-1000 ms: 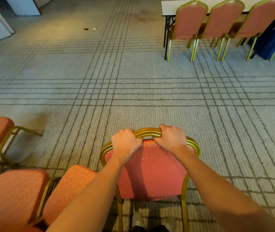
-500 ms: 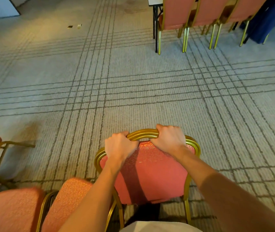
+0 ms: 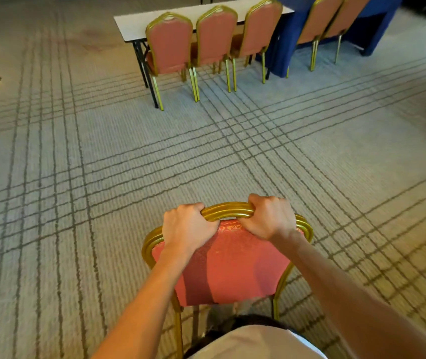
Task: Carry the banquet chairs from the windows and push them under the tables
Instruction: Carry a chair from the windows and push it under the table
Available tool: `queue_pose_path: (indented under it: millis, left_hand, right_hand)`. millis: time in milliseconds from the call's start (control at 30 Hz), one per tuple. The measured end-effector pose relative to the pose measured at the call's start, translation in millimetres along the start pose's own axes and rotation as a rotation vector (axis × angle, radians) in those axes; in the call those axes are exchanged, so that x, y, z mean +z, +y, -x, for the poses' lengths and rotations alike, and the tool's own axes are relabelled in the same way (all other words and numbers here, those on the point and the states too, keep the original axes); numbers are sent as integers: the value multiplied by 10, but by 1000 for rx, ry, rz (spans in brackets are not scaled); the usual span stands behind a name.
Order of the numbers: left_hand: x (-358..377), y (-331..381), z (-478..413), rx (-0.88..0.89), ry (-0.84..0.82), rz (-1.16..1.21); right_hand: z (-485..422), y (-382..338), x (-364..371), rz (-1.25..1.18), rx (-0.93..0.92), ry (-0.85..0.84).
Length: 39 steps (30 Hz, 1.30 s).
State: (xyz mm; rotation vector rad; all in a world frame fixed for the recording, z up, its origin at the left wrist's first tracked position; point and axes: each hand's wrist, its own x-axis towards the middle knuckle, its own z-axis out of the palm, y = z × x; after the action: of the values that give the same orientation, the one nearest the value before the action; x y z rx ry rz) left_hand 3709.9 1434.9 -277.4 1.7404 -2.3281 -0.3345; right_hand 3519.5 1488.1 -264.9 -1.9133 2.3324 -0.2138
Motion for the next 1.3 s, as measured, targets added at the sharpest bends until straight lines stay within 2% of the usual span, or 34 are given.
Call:
queue_pose_path:
  millis: [267, 467, 667, 767, 1000, 1300]
  left_hand:
    - [119, 712, -921, 288, 103, -11]
    - [332, 1456, -1853, 377, 87, -55]
    - [594, 2238, -2732, 454, 90, -2]
    - [691, 2619, -3100, 488, 94, 19]
    - [1020, 3331, -3940, 661, 104, 50]
    - [1672, 4332, -5408, 748, 79, 80]
  right_hand:
    - [-474, 801, -160, -78, 95, 266]
    - [-1145, 1596, -269, -106, 210, 296]
    - [-1781, 2401, -476, -145, 309, 253]
    - [-2059, 2824, -621, -160, 333, 269]
    - [-2717, 3678, -685, -141, 295, 422]
    - [-3923, 4858, -755, -65, 382, 408]
